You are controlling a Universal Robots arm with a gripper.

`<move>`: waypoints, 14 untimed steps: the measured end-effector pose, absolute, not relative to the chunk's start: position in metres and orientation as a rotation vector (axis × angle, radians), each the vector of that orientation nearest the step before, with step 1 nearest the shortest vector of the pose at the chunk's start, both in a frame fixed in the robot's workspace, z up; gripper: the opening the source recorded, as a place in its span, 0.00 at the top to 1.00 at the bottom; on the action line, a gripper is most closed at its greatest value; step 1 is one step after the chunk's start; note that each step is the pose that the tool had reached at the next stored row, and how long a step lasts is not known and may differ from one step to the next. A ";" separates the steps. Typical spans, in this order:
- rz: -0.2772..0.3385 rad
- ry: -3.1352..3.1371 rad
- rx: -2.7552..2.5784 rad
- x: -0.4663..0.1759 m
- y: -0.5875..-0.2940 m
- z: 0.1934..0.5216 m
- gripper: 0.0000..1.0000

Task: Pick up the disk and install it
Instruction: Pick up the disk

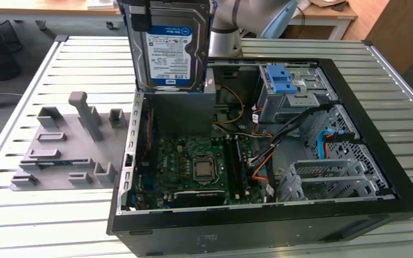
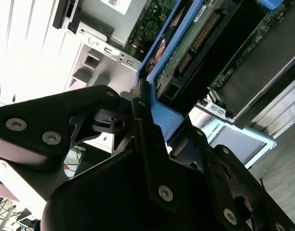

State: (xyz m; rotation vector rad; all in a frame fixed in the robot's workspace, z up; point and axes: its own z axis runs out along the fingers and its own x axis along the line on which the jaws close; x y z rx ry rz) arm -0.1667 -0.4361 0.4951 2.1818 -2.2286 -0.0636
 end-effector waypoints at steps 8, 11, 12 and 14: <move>-0.067 -2.227 2.180 -0.144 -0.439 0.495 0.64; -0.069 -2.226 2.179 -0.135 -0.441 0.495 0.64; -0.070 -2.226 2.179 -0.132 -0.441 0.495 0.64; -0.071 -2.225 2.178 -0.127 -0.442 0.495 0.64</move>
